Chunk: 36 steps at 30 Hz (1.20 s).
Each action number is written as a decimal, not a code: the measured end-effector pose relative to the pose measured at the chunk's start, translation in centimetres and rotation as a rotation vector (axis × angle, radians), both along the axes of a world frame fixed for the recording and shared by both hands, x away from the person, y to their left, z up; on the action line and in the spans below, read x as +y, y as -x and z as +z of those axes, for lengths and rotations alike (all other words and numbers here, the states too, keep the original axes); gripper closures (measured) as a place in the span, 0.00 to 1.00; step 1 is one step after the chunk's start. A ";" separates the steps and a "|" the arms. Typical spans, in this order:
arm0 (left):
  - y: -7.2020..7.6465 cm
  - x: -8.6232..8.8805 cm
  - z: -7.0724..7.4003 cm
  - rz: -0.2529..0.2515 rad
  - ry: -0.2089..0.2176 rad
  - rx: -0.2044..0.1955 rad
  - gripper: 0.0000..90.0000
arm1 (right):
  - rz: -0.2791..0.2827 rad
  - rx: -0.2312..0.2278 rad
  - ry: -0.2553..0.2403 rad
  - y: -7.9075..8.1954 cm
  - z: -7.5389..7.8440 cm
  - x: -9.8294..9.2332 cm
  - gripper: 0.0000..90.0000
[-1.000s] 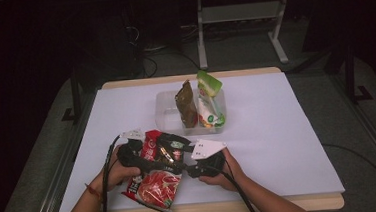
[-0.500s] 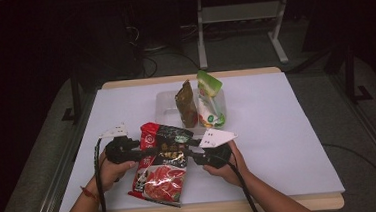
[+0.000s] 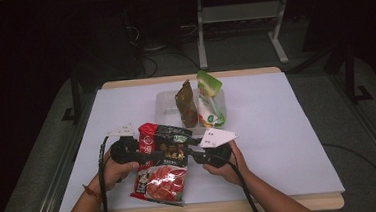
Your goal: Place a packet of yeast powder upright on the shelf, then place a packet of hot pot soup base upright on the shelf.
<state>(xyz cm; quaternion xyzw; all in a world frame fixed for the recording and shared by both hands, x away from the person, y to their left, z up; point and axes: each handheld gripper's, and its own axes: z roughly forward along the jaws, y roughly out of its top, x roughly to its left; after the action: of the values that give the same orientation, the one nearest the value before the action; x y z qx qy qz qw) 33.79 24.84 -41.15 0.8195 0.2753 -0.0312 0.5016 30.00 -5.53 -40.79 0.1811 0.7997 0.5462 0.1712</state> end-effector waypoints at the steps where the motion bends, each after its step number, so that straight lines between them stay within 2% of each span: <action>1: 0.1 0.3 0.3 -0.006 0.031 -0.004 0.67 | -0.009 0.006 -0.009 -0.2 0.0 -0.3 0.77; 2: 0.1 0.3 0.3 -0.006 0.031 -0.004 0.71 | -0.013 0.010 -0.014 -0.3 0.0 -0.3 0.77; 3: 0.2 0.4 0.5 -0.012 0.042 -0.013 0.71 | -0.013 0.010 -0.014 -0.3 0.0 -0.3 0.77; 6: 0.6 0.4 0.8 -0.016 0.064 -0.030 0.80 | -0.027 0.020 -0.022 -0.5 0.1 -0.5 0.75; 10: 0.8 0.6 0.8 -0.011 0.077 -0.027 0.82 | -0.025 0.027 -0.010 -0.4 0.2 -0.5 0.68; 12: 0.8 0.6 0.7 -0.003 0.082 -0.023 0.82 | -0.016 0.026 0.009 -0.2 0.3 -0.5 0.60; 17: 1.1 0.7 0.8 0.002 0.089 -0.027 0.82 | -0.015 0.045 0.027 0.1 0.9 -1.7 0.48; 19: 1.2 0.7 0.9 0.005 0.086 -0.033 0.82 | -0.031 0.055 0.067 0.1 1.1 -3.0 0.43; 22: 1.5 0.7 1.0 0.007 0.086 -0.040 0.83 | -0.045 0.078 0.082 0.0 0.9 -4.2 0.42; 23: 1.6 0.7 1.1 0.009 0.087 -0.043 0.83 | -0.059 0.089 0.090 0.0 0.8 -4.8 0.41; 24: 1.7 0.7 1.1 0.011 0.088 -0.044 0.83 | -0.089 0.119 0.108 0.0 0.4 -6.3 0.40; 25: 1.7 0.8 1.1 0.014 0.088 -0.043 0.83 | -0.089 0.119 0.108 0.0 0.4 -6.3 0.40; 27: 2.0 0.8 1.2 0.026 0.094 -0.041 0.83 | -0.140 0.145 0.140 0.2 0.0 -8.6 0.37; 28: 2.0 0.8 1.2 0.026 0.094 -0.041 0.84 | -0.140 0.145 0.140 0.2 0.0 -8.6 0.37; 29: 2.1 0.8 1.3 0.025 0.097 -0.042 0.84 | -0.157 0.148 0.143 0.3 -0.1 -9.5 0.36; 30: 2.4 0.7 1.6 0.030 0.102 -0.049 0.84 | -0.200 0.147 0.169 0.4 -0.4 -11.1 0.34; 32: 2.4 0.7 1.7 0.036 0.105 -0.051 0.85 | -0.239 0.135 0.199 0.6 -0.8 -12.6 0.34; 33: 2.5 0.6 1.8 0.038 0.107 -0.056 0.85 | -0.239 0.135 0.199 0.6 -0.8 -12.6 0.34; 35: 2.7 0.4 2.0 0.041 0.114 -0.064 0.85 | -0.279 0.124 0.221 0.7 -1.4 -13.9 0.33; 36: 2.8 0.4 2.1 0.038 0.115 -0.067 0.86 | -0.295 0.133 0.216 0.7 -1.7 -14.4 0.33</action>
<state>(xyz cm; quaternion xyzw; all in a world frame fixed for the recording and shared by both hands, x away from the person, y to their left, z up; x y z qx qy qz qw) 31.02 25.20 -39.08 0.7844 0.2717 -0.0102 0.5575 29.27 -19.95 -42.50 0.3125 0.8281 0.4129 0.2147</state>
